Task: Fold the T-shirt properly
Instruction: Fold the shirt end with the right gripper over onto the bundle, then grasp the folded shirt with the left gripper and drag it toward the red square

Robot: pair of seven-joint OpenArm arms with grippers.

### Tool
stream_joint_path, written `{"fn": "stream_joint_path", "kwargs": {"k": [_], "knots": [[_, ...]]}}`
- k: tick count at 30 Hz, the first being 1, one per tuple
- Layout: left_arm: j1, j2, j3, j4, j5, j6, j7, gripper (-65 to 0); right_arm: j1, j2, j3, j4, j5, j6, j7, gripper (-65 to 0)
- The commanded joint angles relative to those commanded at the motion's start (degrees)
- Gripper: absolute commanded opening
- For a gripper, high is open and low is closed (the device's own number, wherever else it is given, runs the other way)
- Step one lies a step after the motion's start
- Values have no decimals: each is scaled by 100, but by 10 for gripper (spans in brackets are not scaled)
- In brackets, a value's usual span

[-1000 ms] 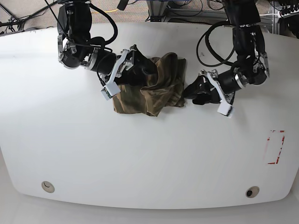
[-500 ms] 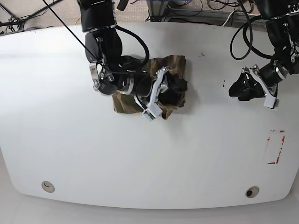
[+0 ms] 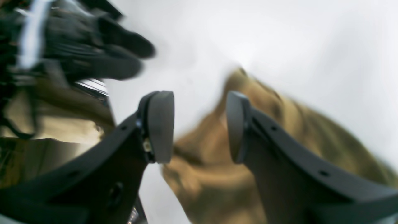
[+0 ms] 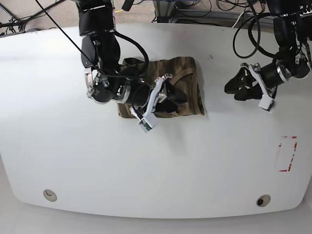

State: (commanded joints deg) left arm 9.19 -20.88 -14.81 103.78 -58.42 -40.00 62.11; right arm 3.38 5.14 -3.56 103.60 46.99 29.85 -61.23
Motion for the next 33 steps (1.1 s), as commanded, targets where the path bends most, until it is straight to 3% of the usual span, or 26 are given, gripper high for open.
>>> {"fn": "stream_joint_path", "kwargs": {"k": [4,11,18,22,26,33], "knots": [[-149,105,905,369,835,0,-26,-368,-44,387,492,0,-9,0,0,-407],[-484,571,2136,404,2303,0,-35,-369,264,826,862,-791,-53,0,0,-563],[-633,985,2936,387,3323,0,-387,-369,791,967,853,-1820,-114,0,97,-563],[-651,1046,3200,193,3640,0,-527,-369,914,958,835,-2224,-554,9,475,-563],[-677,1020,3235,-185,3675,0,-651,-369,941,976,431,-2620,-1134,9,853,-564],[-686,633,3218,-404,3631,0,-835,-369,422,993,237,-2576,-1591,9,1222,-569]]}}
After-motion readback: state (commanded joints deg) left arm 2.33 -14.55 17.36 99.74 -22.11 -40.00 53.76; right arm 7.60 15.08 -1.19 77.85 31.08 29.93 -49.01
